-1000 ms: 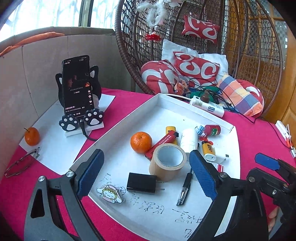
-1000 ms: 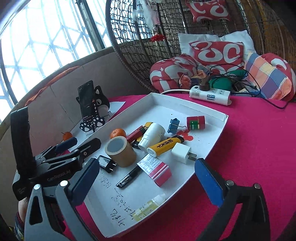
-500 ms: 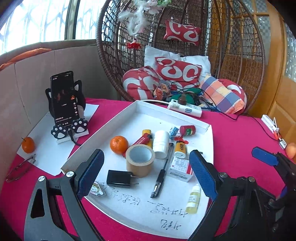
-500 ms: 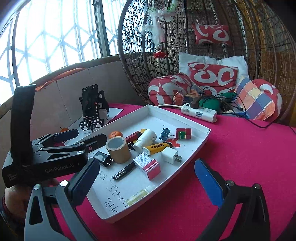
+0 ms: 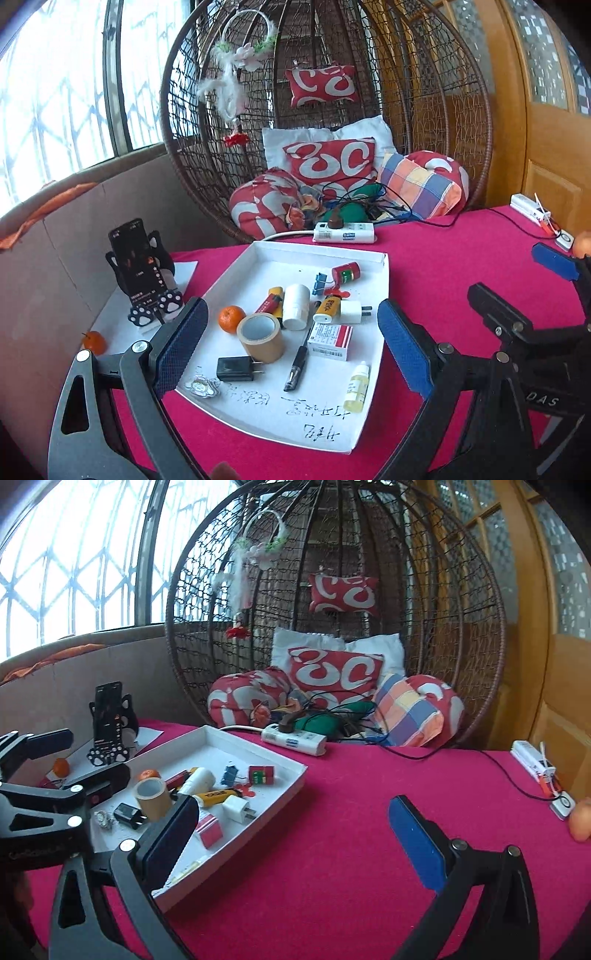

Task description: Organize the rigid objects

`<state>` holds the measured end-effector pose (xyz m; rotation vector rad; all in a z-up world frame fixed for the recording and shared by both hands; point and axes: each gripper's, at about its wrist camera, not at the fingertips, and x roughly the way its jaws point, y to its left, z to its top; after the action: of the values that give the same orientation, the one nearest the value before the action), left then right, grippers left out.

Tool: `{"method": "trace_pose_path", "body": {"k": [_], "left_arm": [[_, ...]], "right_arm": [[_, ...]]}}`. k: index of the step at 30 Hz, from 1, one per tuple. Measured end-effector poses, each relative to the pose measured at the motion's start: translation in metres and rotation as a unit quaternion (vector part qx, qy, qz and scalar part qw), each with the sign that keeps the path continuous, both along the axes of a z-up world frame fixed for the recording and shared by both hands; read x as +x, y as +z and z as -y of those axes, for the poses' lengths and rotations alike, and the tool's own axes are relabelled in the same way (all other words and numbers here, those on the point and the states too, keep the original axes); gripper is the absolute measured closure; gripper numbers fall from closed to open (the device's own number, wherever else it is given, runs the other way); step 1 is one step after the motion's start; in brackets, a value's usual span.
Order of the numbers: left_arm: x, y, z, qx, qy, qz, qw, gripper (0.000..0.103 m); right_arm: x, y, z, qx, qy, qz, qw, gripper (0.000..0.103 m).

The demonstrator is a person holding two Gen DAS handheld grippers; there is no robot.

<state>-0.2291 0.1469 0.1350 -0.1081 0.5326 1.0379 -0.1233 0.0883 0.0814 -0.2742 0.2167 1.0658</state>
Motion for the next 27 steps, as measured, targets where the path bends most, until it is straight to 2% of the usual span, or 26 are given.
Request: {"method": "trace_pose_path", "body": {"k": [2, 4, 9, 13, 21, 27], "left_arm": [[0.003, 0.005, 0.016, 0.032, 0.0, -0.01, 0.9994, 0.009], [0.005, 0.008, 0.027, 0.04, -0.003, -0.012, 0.9991, 0.009], [0.001, 0.009, 0.038, -0.005, -0.024, 0.021, 0.9995, 0.009], [-0.004, 0.012, 0.047, -0.033, -0.028, 0.044, 0.9981, 0.009], [-0.014, 0.014, 0.062, -0.044, 0.022, 0.043, 0.9978, 0.009], [-0.019, 0.009, 0.07, -0.062, 0.022, 0.045, 0.9968, 0.009]], "right_arm": [[0.004, 0.003, 0.007, 0.01, -0.034, 0.007, 0.999, 0.0], [0.007, 0.006, 0.013, 0.019, -0.056, 0.007, 0.998, 0.0], [0.009, 0.013, 0.035, 0.051, -0.069, -0.004, 0.996, 0.0], [0.008, 0.021, 0.055, 0.085, -0.044, -0.02, 0.995, 0.0], [0.008, 0.034, 0.098, 0.154, -0.01, -0.06, 0.986, 0.0], [0.011, 0.033, 0.114, 0.156, -0.024, -0.079, 0.984, 0.0]]}}
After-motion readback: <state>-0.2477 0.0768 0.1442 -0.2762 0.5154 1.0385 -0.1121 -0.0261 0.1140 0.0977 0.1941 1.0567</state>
